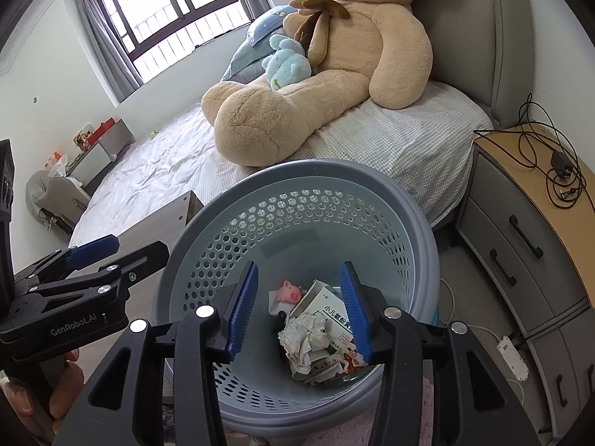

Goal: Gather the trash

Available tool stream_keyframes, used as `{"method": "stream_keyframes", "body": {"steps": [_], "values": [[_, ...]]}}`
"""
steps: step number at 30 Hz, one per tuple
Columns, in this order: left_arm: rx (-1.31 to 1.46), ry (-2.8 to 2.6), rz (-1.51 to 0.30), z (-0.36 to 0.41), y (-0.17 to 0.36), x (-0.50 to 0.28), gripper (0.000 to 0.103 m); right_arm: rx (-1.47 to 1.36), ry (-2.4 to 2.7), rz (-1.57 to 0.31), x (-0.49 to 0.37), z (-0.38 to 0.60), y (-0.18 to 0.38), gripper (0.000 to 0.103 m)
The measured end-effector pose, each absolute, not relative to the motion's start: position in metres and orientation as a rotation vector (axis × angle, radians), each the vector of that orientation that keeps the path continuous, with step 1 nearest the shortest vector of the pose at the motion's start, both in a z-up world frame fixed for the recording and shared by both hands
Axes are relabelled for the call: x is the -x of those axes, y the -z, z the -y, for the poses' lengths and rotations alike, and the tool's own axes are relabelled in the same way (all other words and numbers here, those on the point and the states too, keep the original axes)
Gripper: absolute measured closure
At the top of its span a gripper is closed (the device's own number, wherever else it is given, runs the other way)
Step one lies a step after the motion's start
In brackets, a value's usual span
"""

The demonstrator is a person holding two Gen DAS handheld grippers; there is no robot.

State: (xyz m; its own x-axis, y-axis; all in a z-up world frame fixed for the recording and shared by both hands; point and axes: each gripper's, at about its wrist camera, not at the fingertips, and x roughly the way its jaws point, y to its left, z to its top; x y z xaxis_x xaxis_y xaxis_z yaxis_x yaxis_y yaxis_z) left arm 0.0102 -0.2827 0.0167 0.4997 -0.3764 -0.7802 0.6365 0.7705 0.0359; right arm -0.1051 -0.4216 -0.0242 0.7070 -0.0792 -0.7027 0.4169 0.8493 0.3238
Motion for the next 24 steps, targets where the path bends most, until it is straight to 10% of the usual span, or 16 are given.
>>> {"method": "stream_keyframes", "body": {"steps": [24], "values": [[-0.322, 0.581, -0.83, 0.268, -0.022, -0.009, 0.007, -0.499, 0.302, -0.728, 0.108, 0.418, 0.022, 0.037]]}}
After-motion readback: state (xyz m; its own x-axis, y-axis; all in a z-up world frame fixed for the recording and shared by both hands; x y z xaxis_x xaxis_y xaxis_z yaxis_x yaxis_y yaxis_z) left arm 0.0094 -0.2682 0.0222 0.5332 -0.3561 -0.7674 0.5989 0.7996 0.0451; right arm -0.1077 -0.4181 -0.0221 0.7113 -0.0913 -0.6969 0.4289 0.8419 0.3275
